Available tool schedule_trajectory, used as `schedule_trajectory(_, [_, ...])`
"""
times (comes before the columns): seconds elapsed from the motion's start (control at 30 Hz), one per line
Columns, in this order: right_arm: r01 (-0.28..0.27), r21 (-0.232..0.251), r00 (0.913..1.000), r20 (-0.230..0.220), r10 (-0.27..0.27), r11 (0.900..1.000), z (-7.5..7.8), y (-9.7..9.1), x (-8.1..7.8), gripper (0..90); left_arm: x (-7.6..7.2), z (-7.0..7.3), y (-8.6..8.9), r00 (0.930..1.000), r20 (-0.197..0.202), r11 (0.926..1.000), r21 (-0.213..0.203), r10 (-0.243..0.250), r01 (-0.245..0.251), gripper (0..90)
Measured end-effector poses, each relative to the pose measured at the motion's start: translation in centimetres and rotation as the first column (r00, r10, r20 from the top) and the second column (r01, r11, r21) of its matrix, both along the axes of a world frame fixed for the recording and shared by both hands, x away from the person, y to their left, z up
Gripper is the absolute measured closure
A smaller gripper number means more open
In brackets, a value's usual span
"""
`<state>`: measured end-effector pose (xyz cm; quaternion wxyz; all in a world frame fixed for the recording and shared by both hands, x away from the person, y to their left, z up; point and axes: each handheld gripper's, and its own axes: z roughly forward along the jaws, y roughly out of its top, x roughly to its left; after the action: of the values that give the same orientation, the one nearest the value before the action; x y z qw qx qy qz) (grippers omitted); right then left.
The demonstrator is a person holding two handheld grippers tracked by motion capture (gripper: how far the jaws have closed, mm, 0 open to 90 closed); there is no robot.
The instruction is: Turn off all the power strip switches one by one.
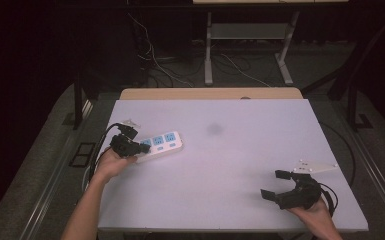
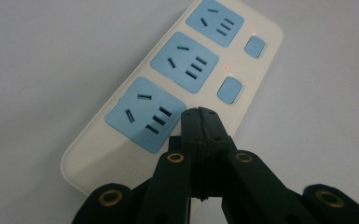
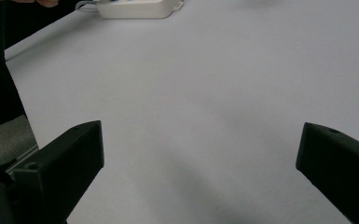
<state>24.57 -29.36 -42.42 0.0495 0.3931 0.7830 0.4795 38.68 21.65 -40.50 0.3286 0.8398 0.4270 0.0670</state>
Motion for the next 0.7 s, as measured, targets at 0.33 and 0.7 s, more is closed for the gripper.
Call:
schedule_trajectory(0.33, [0.006, -0.006, 1.0, 0.0, -0.006, 1.0, 0.0, -0.1, 0.0, 0.6, -0.3, 0.7, -0.2, 0.9995, 0.024, 0.9997, 0.014, -0.019, 0.019, 89.3])
schedule_trajectory(0.7, [0.007, -0.004, 1.0, 0.001, -0.007, 1.0, 0.0, -0.1, 0.0, 0.6, -0.1, 2.0, -1.0, 0.9976, 0.036, 0.9982, 0.016, -0.058, 0.058, 89.3])
